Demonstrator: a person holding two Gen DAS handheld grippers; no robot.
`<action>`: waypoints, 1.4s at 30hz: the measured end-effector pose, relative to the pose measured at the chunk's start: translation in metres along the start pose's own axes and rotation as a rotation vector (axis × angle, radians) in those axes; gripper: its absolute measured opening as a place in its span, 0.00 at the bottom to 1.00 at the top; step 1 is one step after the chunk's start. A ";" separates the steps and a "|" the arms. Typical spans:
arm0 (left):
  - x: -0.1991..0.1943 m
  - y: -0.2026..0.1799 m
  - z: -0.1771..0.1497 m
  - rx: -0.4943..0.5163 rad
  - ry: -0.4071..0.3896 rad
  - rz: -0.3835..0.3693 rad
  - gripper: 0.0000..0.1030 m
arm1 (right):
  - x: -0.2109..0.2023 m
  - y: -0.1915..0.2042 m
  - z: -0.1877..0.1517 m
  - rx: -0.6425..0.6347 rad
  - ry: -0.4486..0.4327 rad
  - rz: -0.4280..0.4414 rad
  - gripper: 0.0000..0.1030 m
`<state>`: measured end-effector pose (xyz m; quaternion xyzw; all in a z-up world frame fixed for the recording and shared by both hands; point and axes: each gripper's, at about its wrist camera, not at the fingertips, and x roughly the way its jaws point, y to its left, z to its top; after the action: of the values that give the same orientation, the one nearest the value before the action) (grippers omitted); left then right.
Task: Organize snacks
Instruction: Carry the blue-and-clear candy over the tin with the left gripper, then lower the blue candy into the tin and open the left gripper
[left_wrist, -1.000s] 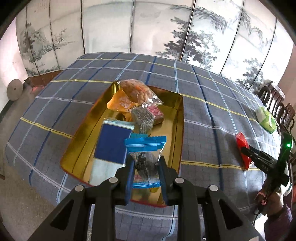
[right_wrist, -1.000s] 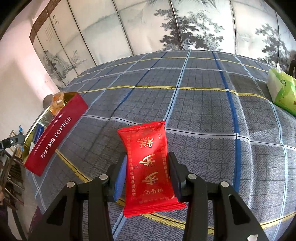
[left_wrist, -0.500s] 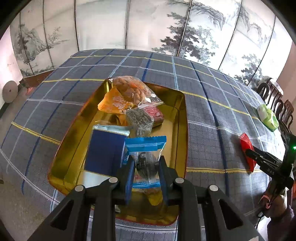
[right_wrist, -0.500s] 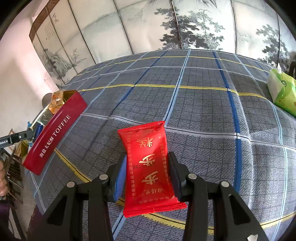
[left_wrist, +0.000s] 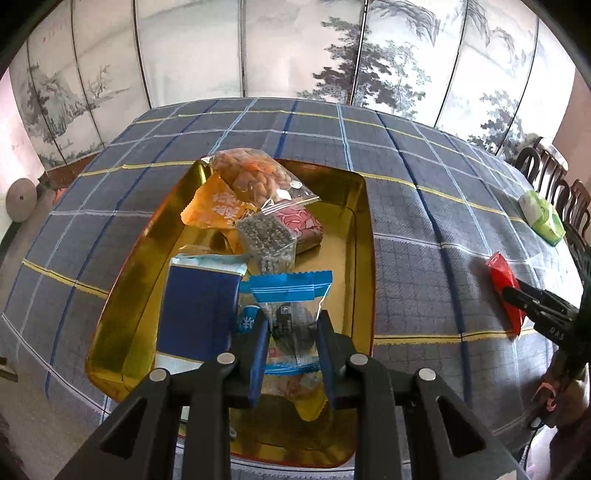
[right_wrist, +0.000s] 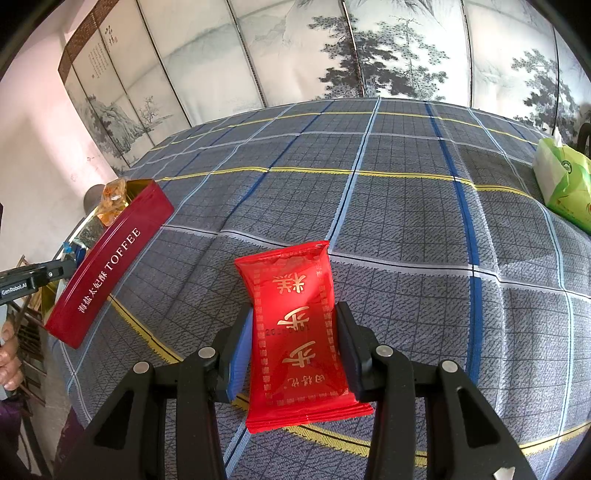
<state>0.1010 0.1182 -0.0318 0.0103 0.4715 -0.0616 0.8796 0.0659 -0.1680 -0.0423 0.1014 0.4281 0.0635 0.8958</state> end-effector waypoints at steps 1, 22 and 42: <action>0.000 -0.001 0.000 0.004 -0.004 0.009 0.25 | 0.000 0.000 0.000 0.000 0.000 0.000 0.39; -0.001 -0.014 -0.004 0.070 -0.071 0.151 0.46 | 0.000 0.002 0.000 -0.002 0.001 -0.004 0.39; -0.084 -0.020 -0.002 0.006 -0.217 0.277 0.55 | -0.006 -0.005 -0.003 0.063 0.012 0.017 0.39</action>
<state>0.0511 0.1068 0.0372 0.0710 0.3675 0.0582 0.9255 0.0601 -0.1737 -0.0405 0.1329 0.4342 0.0580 0.8891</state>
